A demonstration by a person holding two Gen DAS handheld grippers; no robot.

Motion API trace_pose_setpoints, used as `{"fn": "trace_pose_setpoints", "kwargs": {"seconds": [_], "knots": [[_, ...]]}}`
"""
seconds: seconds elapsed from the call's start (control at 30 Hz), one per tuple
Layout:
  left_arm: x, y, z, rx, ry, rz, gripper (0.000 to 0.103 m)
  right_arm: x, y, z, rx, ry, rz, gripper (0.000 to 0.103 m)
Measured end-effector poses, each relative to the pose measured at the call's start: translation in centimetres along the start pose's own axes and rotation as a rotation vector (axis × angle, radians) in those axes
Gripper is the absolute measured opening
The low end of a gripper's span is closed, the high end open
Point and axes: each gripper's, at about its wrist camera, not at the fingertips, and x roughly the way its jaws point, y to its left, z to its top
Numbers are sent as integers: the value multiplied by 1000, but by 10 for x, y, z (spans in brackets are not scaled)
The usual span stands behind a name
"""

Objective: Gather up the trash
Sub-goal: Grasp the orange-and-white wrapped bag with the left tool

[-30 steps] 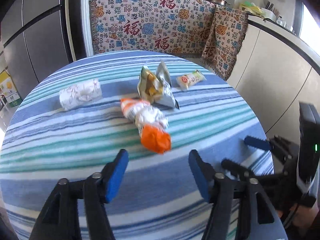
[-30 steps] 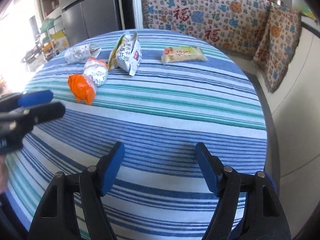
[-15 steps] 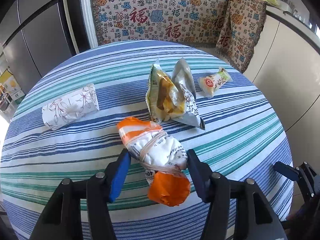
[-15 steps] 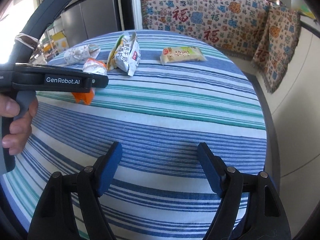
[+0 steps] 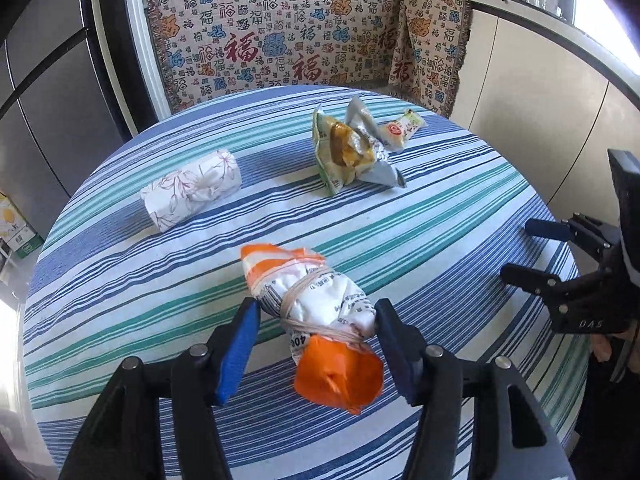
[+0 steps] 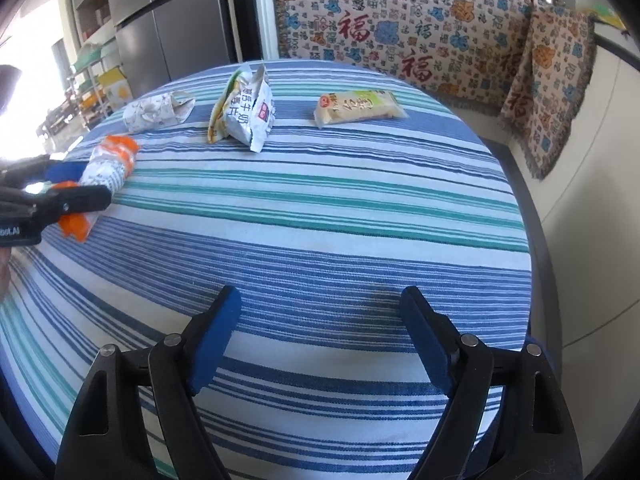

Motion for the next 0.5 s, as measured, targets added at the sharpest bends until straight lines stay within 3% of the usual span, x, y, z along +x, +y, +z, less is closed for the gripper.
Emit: {"fn": "trace_pose_setpoints", "kwargs": {"seconds": [0.27, 0.5], "knots": [[12, 23, -13, -130, 5, 19, 61, 20, 6, 39, 68, 1, 96, 82], [9, 25, -22, -94, -24, 43, 61, 50, 35, 97, 50, -34, 139, 82]]}}
